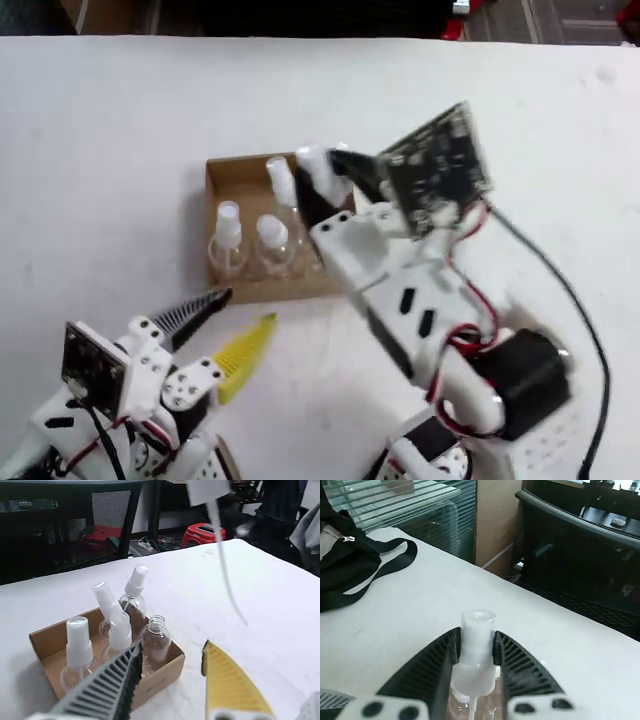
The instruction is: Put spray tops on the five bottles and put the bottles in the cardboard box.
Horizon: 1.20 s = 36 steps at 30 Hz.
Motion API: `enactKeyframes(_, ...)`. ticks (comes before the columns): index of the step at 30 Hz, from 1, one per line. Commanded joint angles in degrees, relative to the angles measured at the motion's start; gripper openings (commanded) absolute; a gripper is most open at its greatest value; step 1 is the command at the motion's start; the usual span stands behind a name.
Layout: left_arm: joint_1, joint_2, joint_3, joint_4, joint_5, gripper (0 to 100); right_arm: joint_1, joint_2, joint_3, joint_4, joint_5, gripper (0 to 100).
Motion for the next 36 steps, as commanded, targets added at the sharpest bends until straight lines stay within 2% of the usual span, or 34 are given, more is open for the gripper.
enactKeyframes(1, 2.6, 0.2, -2.3, -0.3, -3.3, 19, -2.9, -5.4, 11.8, -10.1, -0.6, 1.5)
enactKeyframes(5, 2.5, 0.2, 1.6, -3.6, -3.7, 19, -3.5, -11.6, 25.0, -18.3, -1.1, 1.5)
enactKeyframes(8, 2.5, 0.2, 7.8, -9.9, -3.7, 19, -7.4, -16.4, 26.1, -18.8, -6.5, 1.5)
enactKeyframes(12, 2.2, 0.2, 12.4, -16.7, -3.6, 19, -9.8, -17.5, 26.6, -18.7, -3.8, 1.5)
enactKeyframes(16, -0.8, 0.2, 12.8, -18.0, -3.6, 19, -10.3, -16.8, 26.6, -17.5, -3.8, 1.5)
enactKeyframes(20, -5.1, 0.3, 17.6, -23.8, -3.6, 19, -13.3, -16.7, 26.7, -17.5, -3.4, 1.5)
enactKeyframes(24, -9.8, 0.3, 21.1, -28.9, -3.5, 19, -11.8, -17.2, 26.5, -17.2, -3.3, 1.5)
enactKeyframes(30, -14.2, 0.3, 21.6, -29.5, -3.5, 19, -8.8, -17.2, 23.5, -11.8, -3.3, 1.5)
enactKeyframes(36, -13.7, 0.2, 21.7, -29.1, -3.5, 19, -6.3, -16.6, 21.3, -13.6, -1.6, 1.5)
